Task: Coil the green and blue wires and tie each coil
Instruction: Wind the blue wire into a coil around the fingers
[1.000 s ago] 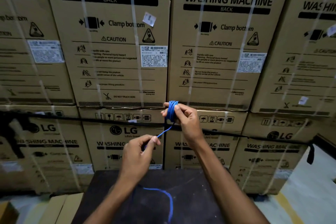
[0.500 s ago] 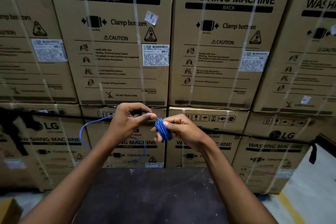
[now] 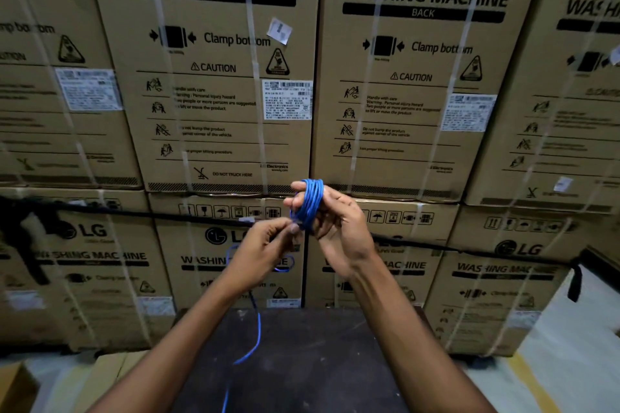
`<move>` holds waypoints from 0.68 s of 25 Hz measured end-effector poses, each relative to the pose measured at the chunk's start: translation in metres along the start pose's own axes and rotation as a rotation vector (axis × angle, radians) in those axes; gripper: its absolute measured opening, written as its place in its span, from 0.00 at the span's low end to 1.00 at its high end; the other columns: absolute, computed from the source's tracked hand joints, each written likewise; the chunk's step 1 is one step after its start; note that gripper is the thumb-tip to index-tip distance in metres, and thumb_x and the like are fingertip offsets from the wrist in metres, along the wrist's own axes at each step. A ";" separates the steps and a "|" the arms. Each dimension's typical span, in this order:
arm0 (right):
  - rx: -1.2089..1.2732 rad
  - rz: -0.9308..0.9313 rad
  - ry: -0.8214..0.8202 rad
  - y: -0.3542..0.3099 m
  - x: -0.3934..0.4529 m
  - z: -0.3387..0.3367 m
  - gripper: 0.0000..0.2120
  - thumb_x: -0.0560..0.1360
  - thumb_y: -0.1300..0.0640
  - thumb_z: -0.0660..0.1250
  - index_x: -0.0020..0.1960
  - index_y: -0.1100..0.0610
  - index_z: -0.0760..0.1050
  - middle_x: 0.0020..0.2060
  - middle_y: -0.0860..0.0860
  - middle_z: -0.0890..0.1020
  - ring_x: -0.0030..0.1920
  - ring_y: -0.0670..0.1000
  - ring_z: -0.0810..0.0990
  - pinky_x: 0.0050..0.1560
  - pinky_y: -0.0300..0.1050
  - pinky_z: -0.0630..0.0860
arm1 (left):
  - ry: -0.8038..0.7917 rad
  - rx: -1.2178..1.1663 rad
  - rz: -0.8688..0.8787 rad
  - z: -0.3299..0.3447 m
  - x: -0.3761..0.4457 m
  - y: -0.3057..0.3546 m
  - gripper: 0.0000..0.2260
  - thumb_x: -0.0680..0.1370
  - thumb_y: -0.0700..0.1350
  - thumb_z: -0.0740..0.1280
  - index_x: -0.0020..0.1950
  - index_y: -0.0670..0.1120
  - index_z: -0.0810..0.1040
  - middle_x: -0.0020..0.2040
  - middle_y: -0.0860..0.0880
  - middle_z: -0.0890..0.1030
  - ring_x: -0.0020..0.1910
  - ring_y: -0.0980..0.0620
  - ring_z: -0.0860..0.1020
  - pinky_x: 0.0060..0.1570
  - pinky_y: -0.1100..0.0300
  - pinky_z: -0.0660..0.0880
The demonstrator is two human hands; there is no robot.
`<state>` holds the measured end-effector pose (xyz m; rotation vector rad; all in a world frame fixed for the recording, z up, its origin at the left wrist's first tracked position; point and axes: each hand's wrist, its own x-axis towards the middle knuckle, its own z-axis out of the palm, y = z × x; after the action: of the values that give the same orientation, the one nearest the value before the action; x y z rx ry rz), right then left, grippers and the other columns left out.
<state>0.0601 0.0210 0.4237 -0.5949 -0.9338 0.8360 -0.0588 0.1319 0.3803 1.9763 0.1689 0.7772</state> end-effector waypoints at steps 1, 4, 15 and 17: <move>0.008 -0.046 0.054 0.001 0.003 -0.001 0.18 0.85 0.61 0.53 0.60 0.70 0.78 0.49 0.60 0.86 0.52 0.56 0.85 0.56 0.48 0.81 | -0.033 0.029 -0.021 0.006 -0.005 -0.004 0.15 0.85 0.44 0.62 0.40 0.48 0.78 0.28 0.54 0.71 0.26 0.60 0.67 0.28 0.64 0.63; -0.252 -0.160 0.167 0.009 0.009 -0.014 0.17 0.85 0.62 0.54 0.54 0.68 0.80 0.53 0.64 0.85 0.55 0.57 0.84 0.59 0.51 0.79 | -0.012 0.226 0.003 0.017 -0.020 -0.009 0.15 0.85 0.48 0.62 0.40 0.50 0.80 0.27 0.49 0.74 0.26 0.57 0.69 0.30 0.57 0.66; -1.087 0.285 -0.264 -0.001 -0.010 -0.041 0.15 0.83 0.63 0.58 0.46 0.64 0.81 0.38 0.54 0.86 0.35 0.44 0.79 0.39 0.39 0.73 | 0.108 0.492 0.136 -0.039 -0.002 0.026 0.10 0.75 0.61 0.70 0.43 0.57 0.85 0.35 0.55 0.84 0.33 0.56 0.81 0.33 0.51 0.79; -0.737 0.384 -0.344 -0.006 -0.018 -0.039 0.15 0.84 0.63 0.57 0.55 0.71 0.79 0.42 0.61 0.83 0.43 0.54 0.81 0.44 0.42 0.75 | 0.067 0.279 0.109 -0.043 0.011 0.025 0.09 0.73 0.58 0.72 0.41 0.54 0.86 0.34 0.50 0.84 0.31 0.54 0.79 0.32 0.50 0.79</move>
<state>0.0906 -0.0007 0.4018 -1.3257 -1.4863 0.9437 -0.0804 0.1556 0.4196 2.2379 0.2203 0.9322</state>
